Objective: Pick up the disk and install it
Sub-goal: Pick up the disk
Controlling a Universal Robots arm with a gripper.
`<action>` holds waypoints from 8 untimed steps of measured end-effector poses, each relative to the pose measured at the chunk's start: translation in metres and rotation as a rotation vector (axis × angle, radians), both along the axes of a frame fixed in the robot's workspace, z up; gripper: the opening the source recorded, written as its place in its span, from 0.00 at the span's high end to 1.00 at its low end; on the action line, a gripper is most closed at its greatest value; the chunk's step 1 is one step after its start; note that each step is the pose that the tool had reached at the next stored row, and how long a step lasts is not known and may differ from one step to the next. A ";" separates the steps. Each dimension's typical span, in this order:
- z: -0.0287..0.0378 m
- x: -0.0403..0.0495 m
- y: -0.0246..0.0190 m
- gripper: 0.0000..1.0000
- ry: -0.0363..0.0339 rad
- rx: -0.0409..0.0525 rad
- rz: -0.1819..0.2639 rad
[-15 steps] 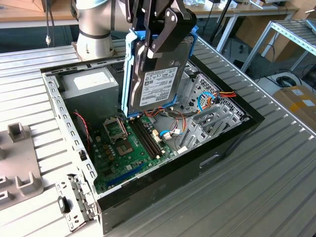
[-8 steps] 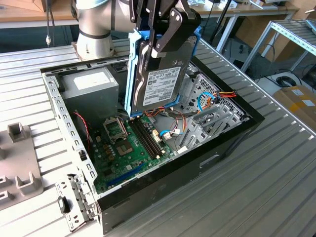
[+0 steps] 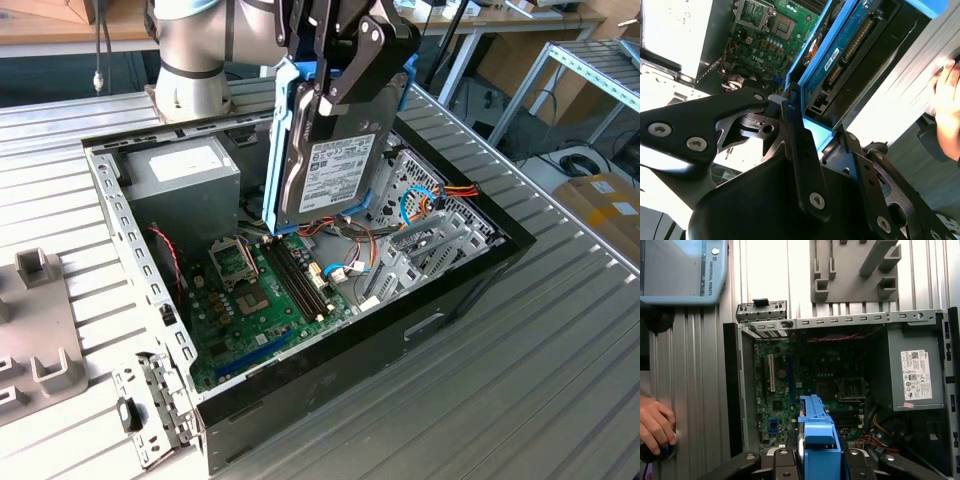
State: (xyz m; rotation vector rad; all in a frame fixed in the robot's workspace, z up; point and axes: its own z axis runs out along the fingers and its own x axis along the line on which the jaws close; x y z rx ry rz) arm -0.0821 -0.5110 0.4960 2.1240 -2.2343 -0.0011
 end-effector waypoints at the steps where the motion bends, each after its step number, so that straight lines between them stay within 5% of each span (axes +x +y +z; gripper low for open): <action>1: 0.0000 0.0007 0.0000 0.63 0.0000 -0.0005 0.000; 8: -0.0001 0.0048 0.0000 0.63 0.0000 -0.0038 0.000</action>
